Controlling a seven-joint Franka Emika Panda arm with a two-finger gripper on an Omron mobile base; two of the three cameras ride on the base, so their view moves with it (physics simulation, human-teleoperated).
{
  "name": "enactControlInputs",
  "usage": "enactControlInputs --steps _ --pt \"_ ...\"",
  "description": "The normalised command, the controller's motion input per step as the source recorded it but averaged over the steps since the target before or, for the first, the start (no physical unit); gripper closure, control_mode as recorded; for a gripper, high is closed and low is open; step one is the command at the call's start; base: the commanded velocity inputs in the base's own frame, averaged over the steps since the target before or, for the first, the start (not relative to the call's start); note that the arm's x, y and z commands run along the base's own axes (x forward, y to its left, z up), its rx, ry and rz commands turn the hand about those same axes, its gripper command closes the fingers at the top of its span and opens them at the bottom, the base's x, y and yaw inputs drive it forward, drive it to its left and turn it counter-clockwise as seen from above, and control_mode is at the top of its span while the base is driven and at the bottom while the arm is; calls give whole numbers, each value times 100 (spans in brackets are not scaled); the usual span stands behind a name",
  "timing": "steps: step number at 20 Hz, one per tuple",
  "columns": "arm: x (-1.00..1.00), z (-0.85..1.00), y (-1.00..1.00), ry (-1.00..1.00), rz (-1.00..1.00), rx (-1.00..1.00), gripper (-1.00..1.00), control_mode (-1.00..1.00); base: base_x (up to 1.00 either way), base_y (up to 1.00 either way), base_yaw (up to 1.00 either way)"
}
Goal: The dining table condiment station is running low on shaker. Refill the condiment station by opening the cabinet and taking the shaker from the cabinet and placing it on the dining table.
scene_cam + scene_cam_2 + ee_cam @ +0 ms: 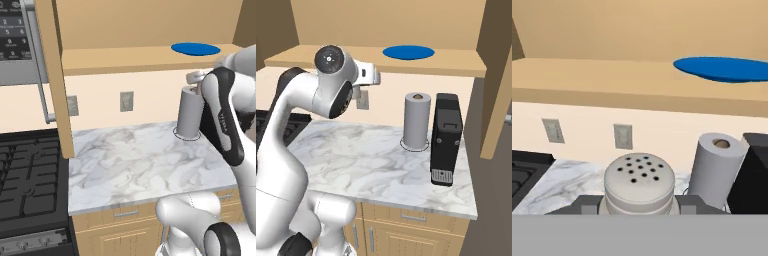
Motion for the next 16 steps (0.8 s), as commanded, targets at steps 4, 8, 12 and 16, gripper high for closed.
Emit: enactControlInputs --steps 4,8,12,16 --pt "-50 -36 1 16 0 -8 100 -100 0 0 0" --pt "-21 -20 2 12 0 -6 100 -100 0 0 0" --pt "-14 -6 1 9 0 -4 100 -100 0 0 0" --pt "-13 -2 0 2 0 -1 100 100 -22 4 1"
